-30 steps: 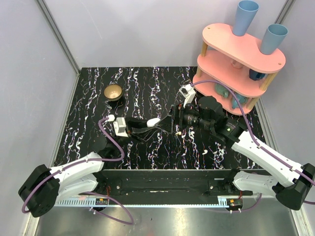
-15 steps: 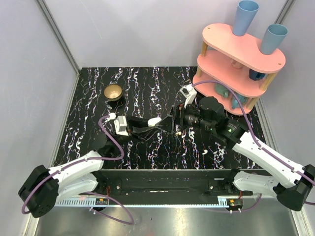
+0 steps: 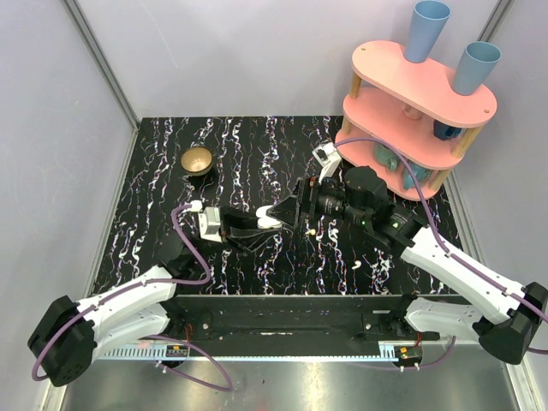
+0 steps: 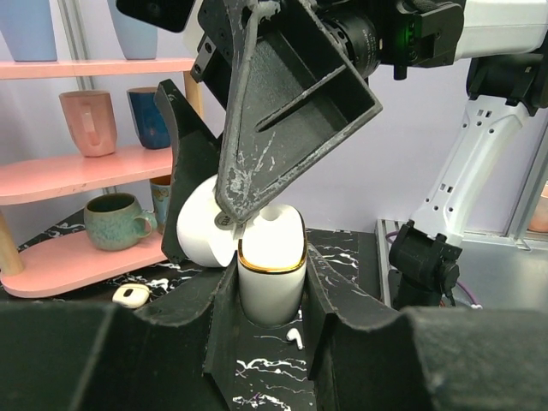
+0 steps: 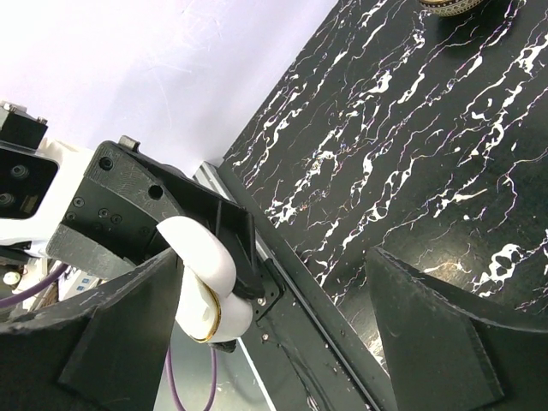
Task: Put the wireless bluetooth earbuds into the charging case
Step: Open the charging case, then pick up the right earbud from the center of the board.
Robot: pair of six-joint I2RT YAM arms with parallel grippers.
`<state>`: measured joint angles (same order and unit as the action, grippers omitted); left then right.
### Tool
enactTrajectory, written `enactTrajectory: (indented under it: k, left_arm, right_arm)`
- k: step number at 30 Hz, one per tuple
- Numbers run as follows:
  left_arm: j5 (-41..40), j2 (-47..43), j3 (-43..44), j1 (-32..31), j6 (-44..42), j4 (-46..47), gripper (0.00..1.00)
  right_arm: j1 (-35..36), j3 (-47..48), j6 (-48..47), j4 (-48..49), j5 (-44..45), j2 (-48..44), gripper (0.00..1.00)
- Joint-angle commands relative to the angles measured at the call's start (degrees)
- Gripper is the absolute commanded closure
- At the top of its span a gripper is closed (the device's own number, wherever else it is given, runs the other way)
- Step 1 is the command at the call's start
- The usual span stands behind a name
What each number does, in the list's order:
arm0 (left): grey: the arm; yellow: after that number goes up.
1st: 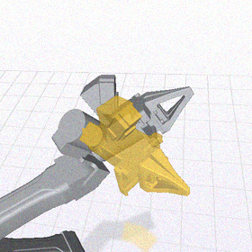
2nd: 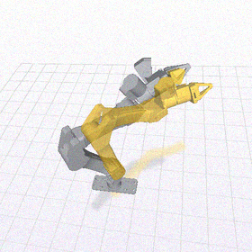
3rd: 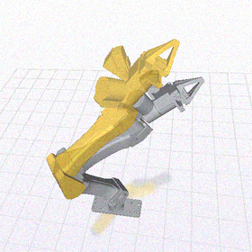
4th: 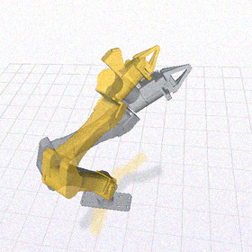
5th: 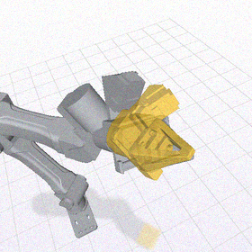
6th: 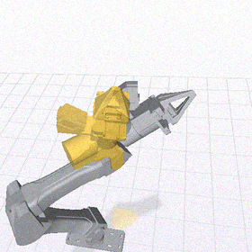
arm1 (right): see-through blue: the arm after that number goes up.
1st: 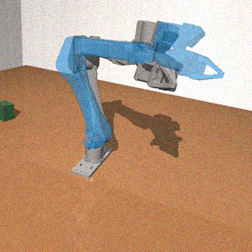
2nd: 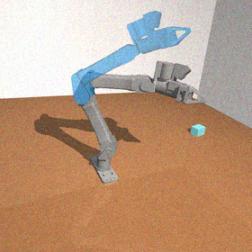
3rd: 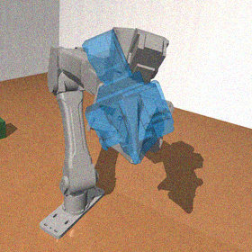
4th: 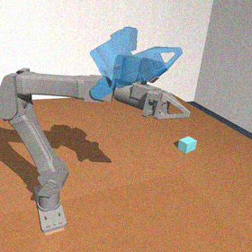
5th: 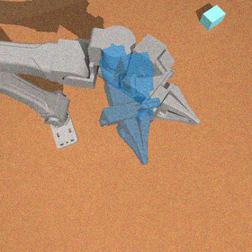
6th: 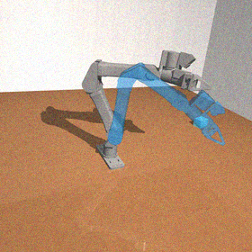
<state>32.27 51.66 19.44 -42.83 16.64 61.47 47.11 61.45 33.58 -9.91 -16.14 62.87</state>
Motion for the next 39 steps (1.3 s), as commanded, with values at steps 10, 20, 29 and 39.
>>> enactTrajectory:
  k: [10, 20, 29, 39]
  left_arm:
    - [-6.16, -2.0, -2.3, -0.24, -2.49, -1.97, 1.0]
    - [-11.79, -6.65, -5.03, -0.24, -4.6, -4.95, 1.0]
    - [-11.1, -12.99, -6.79, 0.03, -6.8, -6.02, 1.0]
    - [-6.87, -9.65, -0.21, 0.11, -8.64, -6.71, 1.0]
  right_arm:
    - [0.08, 1.48, 1.13, 8.33, -4.51, -3.1, 0.07]
    - [-0.88, 1.13, -1.68, -6.94, 18.74, -9.78, 0.04]
    - [-21.86, -1.86, 2.72, -25.77, 27.22, -13.04, 0.0]
    - [-28.3, -2.82, -0.01, -31.05, 23.16, -9.87, 0.0]
